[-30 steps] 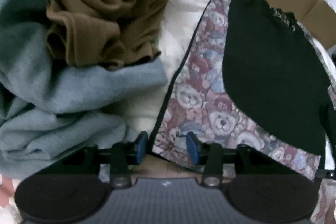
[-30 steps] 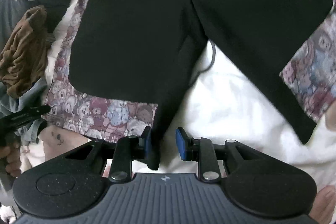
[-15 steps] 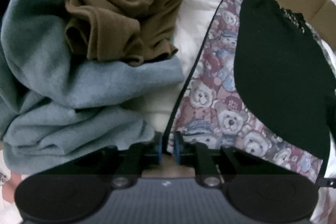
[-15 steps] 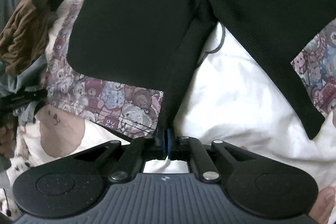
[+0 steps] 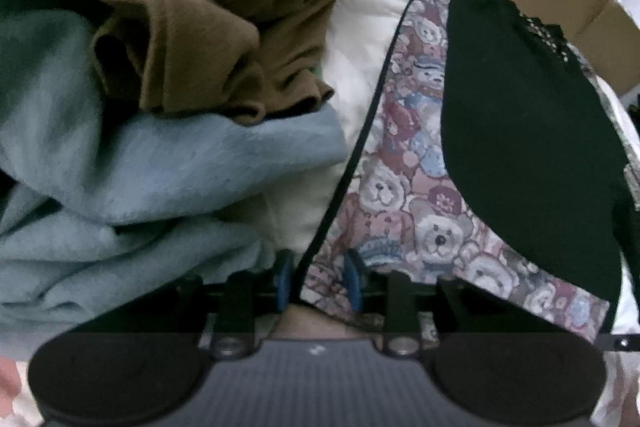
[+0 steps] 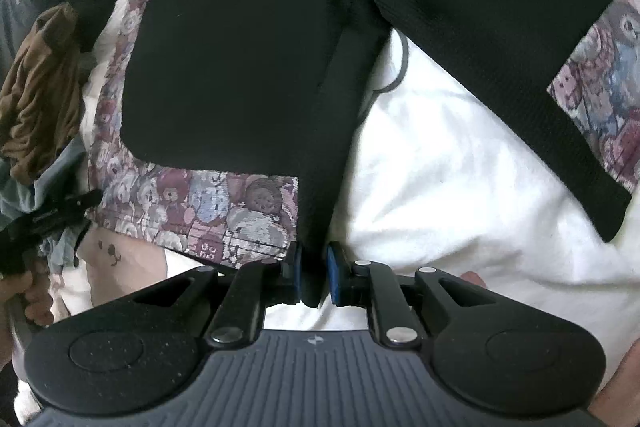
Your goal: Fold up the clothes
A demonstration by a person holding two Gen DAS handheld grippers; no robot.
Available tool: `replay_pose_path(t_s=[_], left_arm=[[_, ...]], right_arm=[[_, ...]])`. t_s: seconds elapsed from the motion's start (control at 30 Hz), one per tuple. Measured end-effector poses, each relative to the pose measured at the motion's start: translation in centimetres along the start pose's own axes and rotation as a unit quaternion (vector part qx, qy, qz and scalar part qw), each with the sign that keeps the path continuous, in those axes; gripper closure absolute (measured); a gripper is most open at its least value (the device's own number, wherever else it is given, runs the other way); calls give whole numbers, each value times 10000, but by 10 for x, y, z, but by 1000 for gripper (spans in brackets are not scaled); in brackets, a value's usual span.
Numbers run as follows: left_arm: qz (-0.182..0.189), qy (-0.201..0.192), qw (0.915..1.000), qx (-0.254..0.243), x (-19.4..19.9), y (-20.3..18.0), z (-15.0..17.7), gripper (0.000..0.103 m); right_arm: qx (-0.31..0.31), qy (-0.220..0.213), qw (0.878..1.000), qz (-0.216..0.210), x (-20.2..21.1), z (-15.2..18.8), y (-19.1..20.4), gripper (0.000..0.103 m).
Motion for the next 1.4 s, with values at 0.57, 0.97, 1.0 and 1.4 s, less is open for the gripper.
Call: replay_pose_path(t_s=[0.57,0.97,1.0,1.4], left_arm=[[191,-153,9997,97,37,-2,-1,95],[129,120,9997,139,66,-25,-29,95],[157,126,9997,132,69,-29,-33,95],[346,101,9993,-46,86,-72,-59,95]], right_arm=[[718,-57,9967,377,25,2,20,95],[754,-1054,9910,346,72,-12,16,73],[733,-1113,9905,345,75,-12,15,73],[963,-1578,9813,543,95,-20,22,58]])
Point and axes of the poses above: each gripper's, at about its wrist camera, not at the fingertips, and x roughly against the way its jaws point, y to its left, z to its underside, the point moved 3 cm from there along -x, roughly the way its jaws point, and after that the axes turned 3 degrees about -x, right-handed, at the moved point
